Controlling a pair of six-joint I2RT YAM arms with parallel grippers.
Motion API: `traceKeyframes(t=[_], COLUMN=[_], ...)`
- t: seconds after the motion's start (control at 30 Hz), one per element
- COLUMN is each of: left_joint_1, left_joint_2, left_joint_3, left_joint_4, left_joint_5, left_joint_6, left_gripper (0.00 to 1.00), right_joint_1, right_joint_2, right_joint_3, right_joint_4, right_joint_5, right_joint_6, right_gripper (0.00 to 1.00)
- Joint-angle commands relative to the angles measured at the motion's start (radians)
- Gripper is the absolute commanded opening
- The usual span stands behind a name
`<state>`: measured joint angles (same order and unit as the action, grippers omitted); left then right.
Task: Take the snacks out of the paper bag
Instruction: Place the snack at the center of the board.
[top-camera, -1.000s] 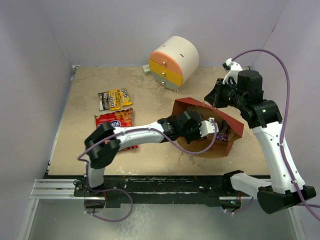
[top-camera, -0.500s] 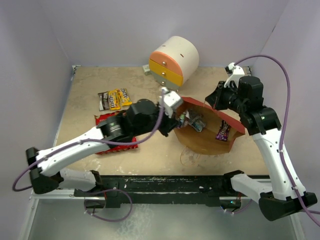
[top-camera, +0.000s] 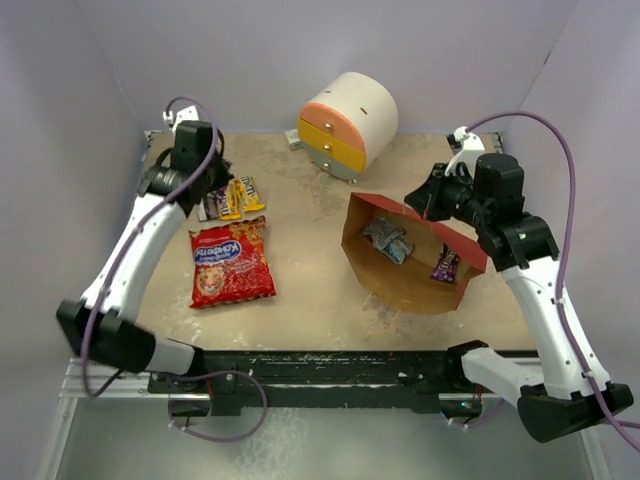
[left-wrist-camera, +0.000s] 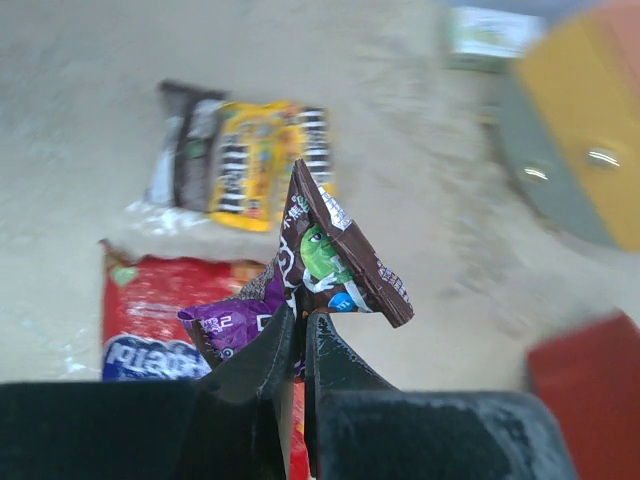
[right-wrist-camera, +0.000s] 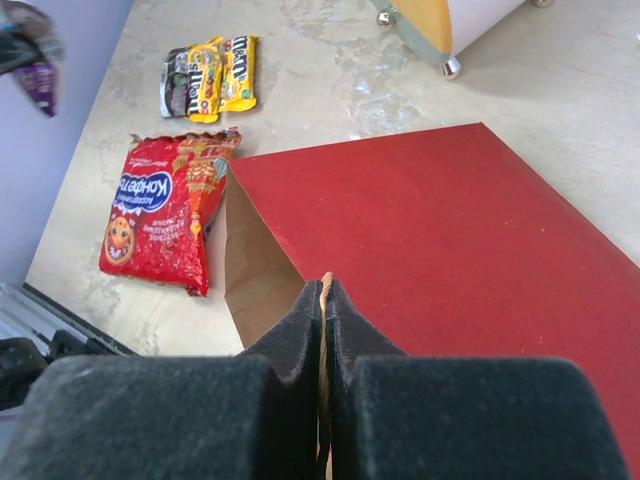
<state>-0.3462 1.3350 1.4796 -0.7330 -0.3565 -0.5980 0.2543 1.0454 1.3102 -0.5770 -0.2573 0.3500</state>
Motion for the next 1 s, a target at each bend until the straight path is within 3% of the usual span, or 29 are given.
traceKeyframes(t=[0.0, 0.13, 0.3, 0.53, 0.77, 0.97], left_joint_1=[0.252, 0.382, 0.458, 0.496, 0.508, 0.515], left_joint_2=[0.196, 0.419, 0.587, 0.702, 0.733, 0.774], left_joint_3=[0.061, 0.149, 0.246, 0.307, 0.289, 0.280], left_joint_4=[-0.065, -0.073, -0.073, -0.064, -0.039, -0.032], left_joint_5=[0.156, 0.168, 0.124, 0.143, 0.193, 0.266], left_joint_6=[-0.086, -0.107, -0.063, -0.051, -0.082, -0.092], left_gripper=[0.00, 0.00, 0.00, 0.00, 0.09, 0.36], right_joint_1=[-0.001, 0.000, 0.000, 0.000, 0.000, 0.001], right_joint_2=[0.010, 0.019, 0.025, 0.019, 0.012, 0.011], right_joint_3=[0.022, 0.029, 0.021, -0.003, 0.007, 0.021], right_joint_4=[0.016, 0.006, -0.001, 0.015, 0.010, 0.006], right_joint_5=[-0.051, -0.068, -0.073, -0.067, -0.056, -0.065], right_joint_6=[-0.008, -0.023, -0.032, -0.028, -0.023, -0.004], right_gripper=[0.00, 0.00, 0.00, 0.00, 0.00, 0.00])
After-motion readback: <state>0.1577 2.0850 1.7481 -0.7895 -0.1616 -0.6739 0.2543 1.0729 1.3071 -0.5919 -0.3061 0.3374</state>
